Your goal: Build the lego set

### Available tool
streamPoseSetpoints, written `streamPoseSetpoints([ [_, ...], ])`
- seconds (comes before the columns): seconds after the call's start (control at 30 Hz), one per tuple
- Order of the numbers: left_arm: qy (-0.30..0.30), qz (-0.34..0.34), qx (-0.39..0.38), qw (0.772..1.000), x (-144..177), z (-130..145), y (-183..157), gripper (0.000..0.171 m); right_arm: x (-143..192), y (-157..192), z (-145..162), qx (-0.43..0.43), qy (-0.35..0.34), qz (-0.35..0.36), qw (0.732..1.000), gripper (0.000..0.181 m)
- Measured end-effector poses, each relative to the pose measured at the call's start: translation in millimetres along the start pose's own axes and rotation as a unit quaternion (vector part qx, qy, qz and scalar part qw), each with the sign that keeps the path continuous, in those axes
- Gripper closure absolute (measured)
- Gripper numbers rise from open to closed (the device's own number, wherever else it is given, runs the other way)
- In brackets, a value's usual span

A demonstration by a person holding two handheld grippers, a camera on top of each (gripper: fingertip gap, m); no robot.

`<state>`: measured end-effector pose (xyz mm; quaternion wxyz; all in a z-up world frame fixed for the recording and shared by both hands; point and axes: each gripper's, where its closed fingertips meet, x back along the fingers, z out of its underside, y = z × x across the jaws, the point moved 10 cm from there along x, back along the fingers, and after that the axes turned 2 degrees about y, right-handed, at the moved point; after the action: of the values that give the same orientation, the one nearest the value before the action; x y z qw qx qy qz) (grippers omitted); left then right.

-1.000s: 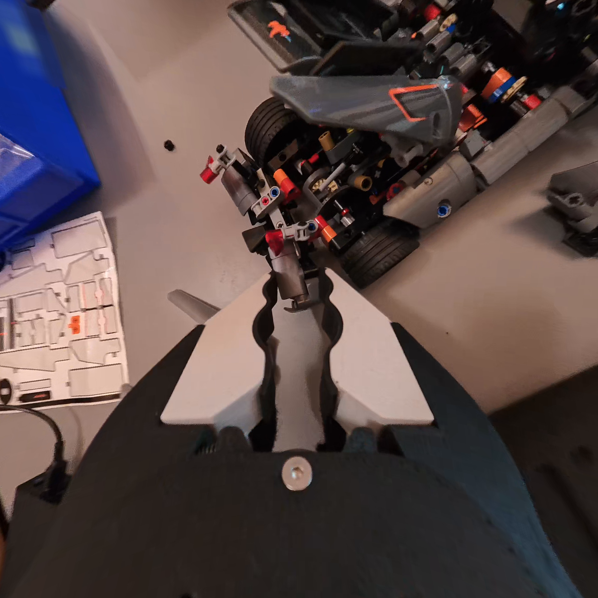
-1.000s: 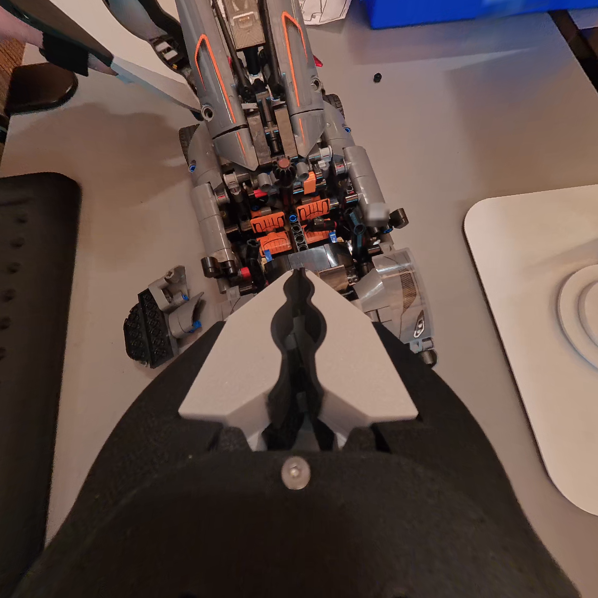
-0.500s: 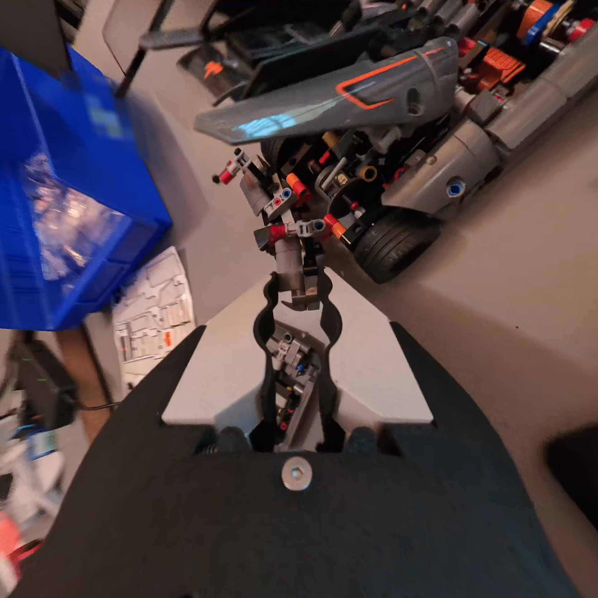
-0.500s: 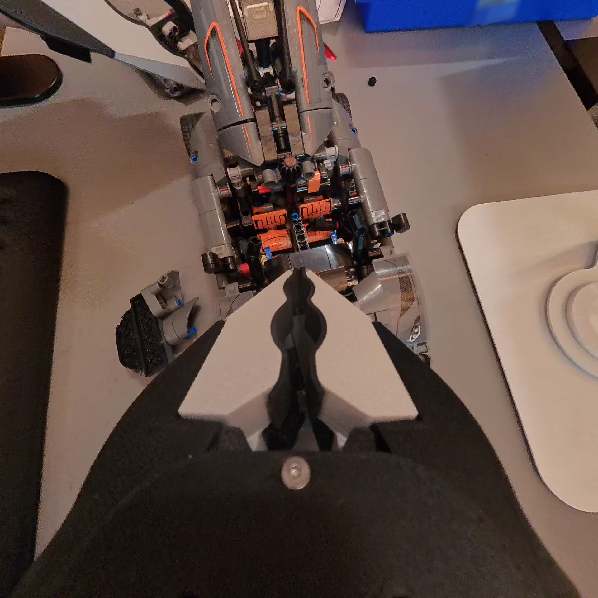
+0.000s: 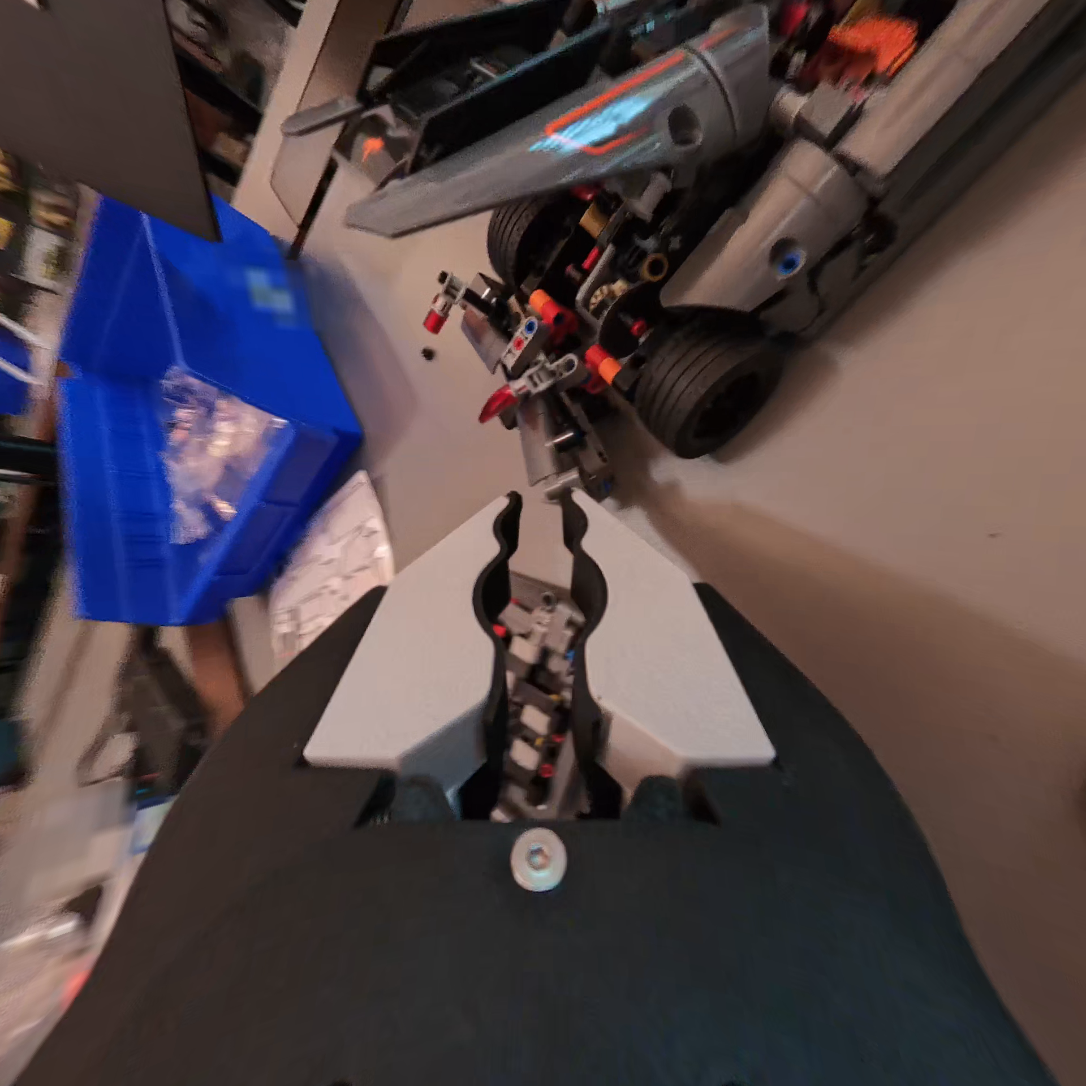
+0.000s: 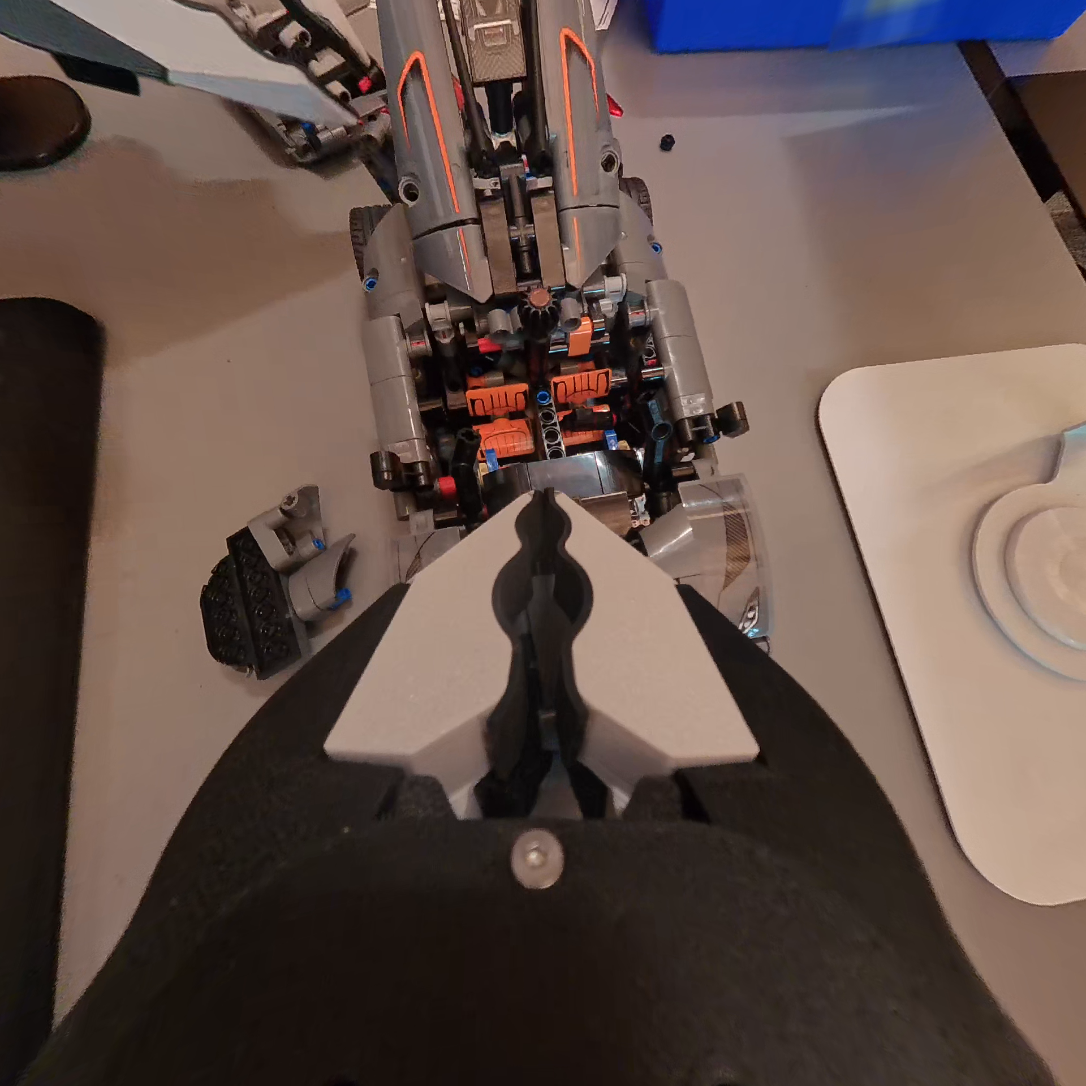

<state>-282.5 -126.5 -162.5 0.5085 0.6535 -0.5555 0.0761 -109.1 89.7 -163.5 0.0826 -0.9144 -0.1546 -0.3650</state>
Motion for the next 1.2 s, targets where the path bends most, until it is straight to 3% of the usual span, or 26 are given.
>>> streamPoseSetpoints([
  [0.1,-0.022,0.063,0.095,0.993,-4.4,5.1,2.7,0.124,0.1,0.2,-0.2,0.003,0.000,0.001,1.000,0.181],
  [0.2,-0.002,0.092,0.122,0.988,-20.5,9.4,1.9,0.110,0.3,0.0,0.1,0.000,-0.002,-0.001,1.000,0.181],
  [0.37,0.000,0.114,0.158,0.981,-47.2,10.3,1.4,0.142,0.5,-0.4,0.6,-0.002,-0.004,-0.003,1.000,0.181],
  [0.47,-0.013,0.109,0.170,0.979,-50.8,11.1,3.4,0.150,0.2,-1.1,0.5,-0.004,-0.006,-0.006,1.000,0.181],
  [0.63,0.010,0.009,0.094,0.996,-40.2,1.0,2.2,0.152,-0.1,-3.2,1.0,-0.012,-0.014,-0.016,1.000,0.181],
  [0.8,0.032,-0.081,-0.002,0.996,-26.7,-12.7,5.0,0.151,1.2,-3.7,0.5,-0.015,-0.021,-0.017,1.000,0.181],
  [1.03,0.016,-0.050,0.030,0.998,-2.3,-25.2,17.9,0.152,13.3,2.0,-9.1,0.005,-0.031,0.013,0.999,0.181],
  [1.2,0.006,-0.048,0.032,0.998,17.9,-45.3,27.6,0.152,44.7,32.6,-35.1,0.073,-0.088,0.032,0.993,0.159],
])
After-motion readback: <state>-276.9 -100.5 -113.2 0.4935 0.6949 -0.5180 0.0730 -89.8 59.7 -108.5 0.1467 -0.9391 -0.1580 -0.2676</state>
